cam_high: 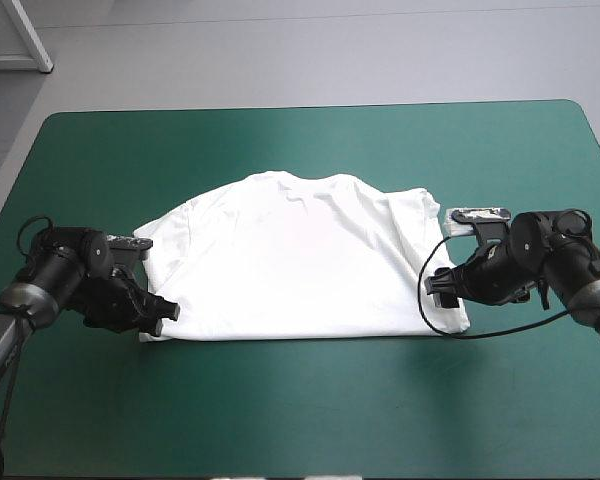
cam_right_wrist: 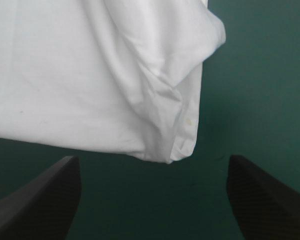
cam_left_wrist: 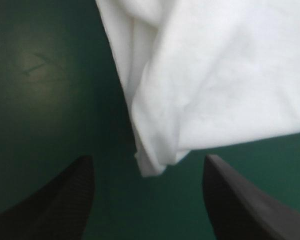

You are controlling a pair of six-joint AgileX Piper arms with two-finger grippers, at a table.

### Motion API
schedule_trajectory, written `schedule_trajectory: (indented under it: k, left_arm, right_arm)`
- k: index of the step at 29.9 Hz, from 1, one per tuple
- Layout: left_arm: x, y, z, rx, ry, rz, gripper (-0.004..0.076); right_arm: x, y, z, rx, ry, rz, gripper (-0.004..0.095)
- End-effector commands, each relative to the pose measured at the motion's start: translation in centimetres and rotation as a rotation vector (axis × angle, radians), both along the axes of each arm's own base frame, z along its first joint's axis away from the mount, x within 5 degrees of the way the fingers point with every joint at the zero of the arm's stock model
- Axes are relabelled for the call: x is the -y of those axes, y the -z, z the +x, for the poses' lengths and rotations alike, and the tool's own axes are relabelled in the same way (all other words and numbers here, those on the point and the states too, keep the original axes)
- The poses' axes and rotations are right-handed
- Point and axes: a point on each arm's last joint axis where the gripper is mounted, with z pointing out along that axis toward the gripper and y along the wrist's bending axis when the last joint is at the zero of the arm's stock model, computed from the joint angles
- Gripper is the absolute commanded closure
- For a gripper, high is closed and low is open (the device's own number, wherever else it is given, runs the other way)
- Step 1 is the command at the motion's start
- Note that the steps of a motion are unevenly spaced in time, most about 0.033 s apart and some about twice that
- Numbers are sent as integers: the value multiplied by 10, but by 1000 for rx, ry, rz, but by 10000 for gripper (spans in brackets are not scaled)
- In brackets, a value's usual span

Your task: Fold the cloth

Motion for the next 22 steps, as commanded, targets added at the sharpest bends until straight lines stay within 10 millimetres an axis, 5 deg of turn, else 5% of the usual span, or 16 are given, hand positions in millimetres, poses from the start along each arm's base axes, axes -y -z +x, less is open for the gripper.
schedule_trajectory:
  k: [1,11,20,22]
  left_arm:
    - [3,4,5,49,-5,-21,267]
    - [43,49,20,-86,106,-16,345]
    - [50,57,16,-99,105,-20,724]
    - [51,57,16,-101,106,-32,731]
  right_arm:
    - [2,-9,-7,58,12,19,167]
    - [3,10,-13,15,21,15,167]
    - [0,40,4,-17,30,3,217]
    - [-1,49,10,-33,35,5,237]
